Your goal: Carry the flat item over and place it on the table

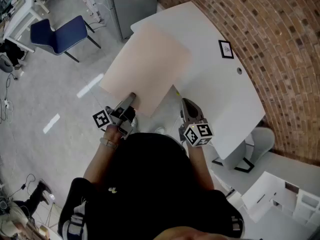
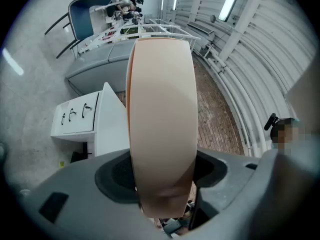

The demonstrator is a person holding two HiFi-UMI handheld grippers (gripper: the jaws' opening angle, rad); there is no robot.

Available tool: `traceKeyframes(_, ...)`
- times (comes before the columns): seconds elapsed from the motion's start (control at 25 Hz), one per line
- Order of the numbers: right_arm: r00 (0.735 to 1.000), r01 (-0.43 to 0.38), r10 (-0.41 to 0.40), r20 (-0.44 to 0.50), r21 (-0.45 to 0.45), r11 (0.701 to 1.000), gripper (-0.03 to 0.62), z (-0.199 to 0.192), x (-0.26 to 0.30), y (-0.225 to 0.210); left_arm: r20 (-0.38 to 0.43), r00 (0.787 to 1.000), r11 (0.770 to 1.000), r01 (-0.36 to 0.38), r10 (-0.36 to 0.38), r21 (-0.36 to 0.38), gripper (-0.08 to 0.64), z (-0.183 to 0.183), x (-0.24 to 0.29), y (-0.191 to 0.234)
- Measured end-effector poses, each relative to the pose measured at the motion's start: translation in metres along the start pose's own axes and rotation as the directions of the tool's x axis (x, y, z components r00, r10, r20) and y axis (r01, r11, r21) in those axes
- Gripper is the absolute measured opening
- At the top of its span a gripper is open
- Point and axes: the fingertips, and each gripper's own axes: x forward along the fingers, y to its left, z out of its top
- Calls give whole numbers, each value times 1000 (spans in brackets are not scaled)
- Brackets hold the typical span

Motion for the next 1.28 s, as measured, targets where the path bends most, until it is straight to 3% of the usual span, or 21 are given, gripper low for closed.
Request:
traceKeyframes(0.52, 999, -32, 32, 2, -38, 999, 11, 8, -40, -56, 31, 999, 1000, -11, 12, -28, 282, -58, 51, -3)
traceKeyframes(0.72, 1000, -10, 12, 29, -66, 998, 12, 19, -44, -79, 16, 1000, 999, -27, 27, -31, 282, -66, 76, -5)
traceKeyframes(0.96, 998, 38, -36, 59, -32, 999, 12, 32, -33, -101, -5, 999, 998, -47, 47, -42, 282, -53, 107, -3)
traceKeyframes(1.28, 997, 69, -68, 44, -24, 997, 12, 56, 27, -111, -48, 998, 998, -49, 46, -49, 282, 1, 157, 13)
